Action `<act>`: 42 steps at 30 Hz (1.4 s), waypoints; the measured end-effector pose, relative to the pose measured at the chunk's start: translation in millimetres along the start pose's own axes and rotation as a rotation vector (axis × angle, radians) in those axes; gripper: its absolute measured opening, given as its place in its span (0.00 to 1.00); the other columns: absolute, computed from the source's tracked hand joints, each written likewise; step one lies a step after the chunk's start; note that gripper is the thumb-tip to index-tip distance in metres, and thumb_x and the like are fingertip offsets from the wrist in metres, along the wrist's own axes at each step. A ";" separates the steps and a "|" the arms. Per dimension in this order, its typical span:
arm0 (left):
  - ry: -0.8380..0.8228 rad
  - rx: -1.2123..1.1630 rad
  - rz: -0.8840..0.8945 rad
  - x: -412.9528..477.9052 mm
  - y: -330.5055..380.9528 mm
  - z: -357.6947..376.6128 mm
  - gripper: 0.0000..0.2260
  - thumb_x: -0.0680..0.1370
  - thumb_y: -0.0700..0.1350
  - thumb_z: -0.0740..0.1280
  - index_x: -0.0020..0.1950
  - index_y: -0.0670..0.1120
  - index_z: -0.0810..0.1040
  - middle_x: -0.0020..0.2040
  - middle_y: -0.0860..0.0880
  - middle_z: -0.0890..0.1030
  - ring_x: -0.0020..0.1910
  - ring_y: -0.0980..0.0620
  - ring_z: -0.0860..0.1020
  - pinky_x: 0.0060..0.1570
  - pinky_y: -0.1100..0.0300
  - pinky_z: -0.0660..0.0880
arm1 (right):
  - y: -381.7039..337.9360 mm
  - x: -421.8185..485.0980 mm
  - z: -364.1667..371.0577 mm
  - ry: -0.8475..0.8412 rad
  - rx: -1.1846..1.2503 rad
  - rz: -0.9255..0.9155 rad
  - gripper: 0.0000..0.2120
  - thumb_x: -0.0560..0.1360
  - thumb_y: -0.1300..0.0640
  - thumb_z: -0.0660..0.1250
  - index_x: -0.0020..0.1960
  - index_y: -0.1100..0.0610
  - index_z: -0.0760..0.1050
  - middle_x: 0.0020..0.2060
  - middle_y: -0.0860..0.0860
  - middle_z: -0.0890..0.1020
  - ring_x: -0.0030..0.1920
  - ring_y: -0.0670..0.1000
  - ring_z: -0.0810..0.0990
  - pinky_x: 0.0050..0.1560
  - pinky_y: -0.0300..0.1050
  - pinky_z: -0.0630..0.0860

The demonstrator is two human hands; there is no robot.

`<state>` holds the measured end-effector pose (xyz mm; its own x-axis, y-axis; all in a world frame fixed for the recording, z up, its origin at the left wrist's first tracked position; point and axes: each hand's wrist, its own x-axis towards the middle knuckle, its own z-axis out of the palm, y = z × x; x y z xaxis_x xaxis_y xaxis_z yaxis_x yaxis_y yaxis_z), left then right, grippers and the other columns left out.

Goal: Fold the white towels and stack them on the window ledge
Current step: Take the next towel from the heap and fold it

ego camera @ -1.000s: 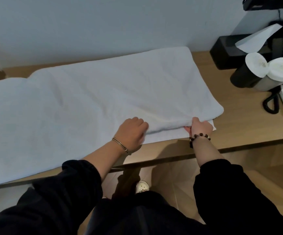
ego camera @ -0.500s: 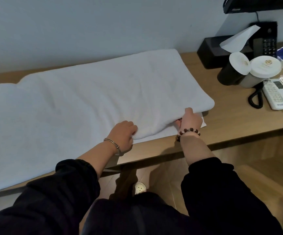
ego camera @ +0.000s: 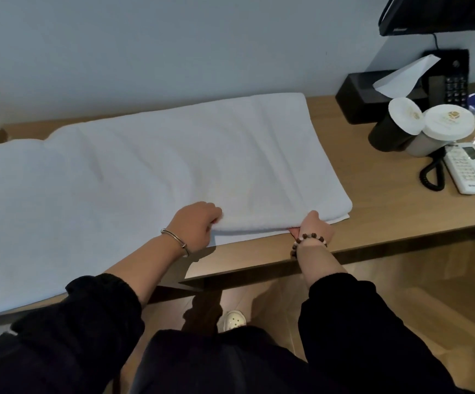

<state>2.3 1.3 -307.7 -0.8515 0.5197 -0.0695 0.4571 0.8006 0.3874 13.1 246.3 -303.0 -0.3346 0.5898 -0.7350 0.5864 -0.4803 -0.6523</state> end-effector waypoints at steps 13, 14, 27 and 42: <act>-0.231 0.340 0.019 -2.2 5.5 12.7 0.06 0.69 0.39 0.61 0.40 0.48 0.65 0.39 0.52 0.66 0.41 0.50 0.66 0.41 0.59 0.58 | -28.3 12.8 -35.8 -0.102 0.004 -0.081 0.20 0.81 0.60 0.53 0.70 0.68 0.61 0.66 0.65 0.71 0.62 0.65 0.74 0.52 0.52 0.78; -0.223 0.317 0.012 -2.0 5.8 13.0 0.06 0.68 0.38 0.61 0.40 0.48 0.66 0.39 0.52 0.67 0.41 0.50 0.67 0.41 0.59 0.58 | -28.0 10.7 -35.8 -0.106 0.018 -0.093 0.20 0.81 0.60 0.53 0.70 0.69 0.62 0.65 0.65 0.71 0.61 0.65 0.75 0.52 0.52 0.78; -0.127 0.160 0.013 -3.2 -2.3 18.7 0.10 0.62 0.34 0.62 0.36 0.46 0.65 0.32 0.56 0.59 0.37 0.48 0.66 0.39 0.58 0.57 | -12.7 9.5 -33.3 0.166 -0.281 -0.146 0.19 0.81 0.54 0.54 0.36 0.60 0.73 0.31 0.51 0.80 0.30 0.45 0.79 0.38 0.35 0.75; -0.173 0.271 -0.028 -3.7 2.7 17.5 0.08 0.66 0.37 0.62 0.39 0.48 0.65 0.35 0.54 0.61 0.40 0.51 0.65 0.42 0.59 0.58 | -4.3 0.9 -16.5 0.265 -1.126 -0.949 0.31 0.76 0.64 0.61 0.75 0.54 0.54 0.75 0.56 0.57 0.75 0.57 0.55 0.73 0.56 0.54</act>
<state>11.3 6.8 -322.5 -0.8193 0.5204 -0.2409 0.5053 0.8537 0.1257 22.5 259.6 -297.8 -0.8394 0.5435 0.0037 0.5204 0.8056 -0.2833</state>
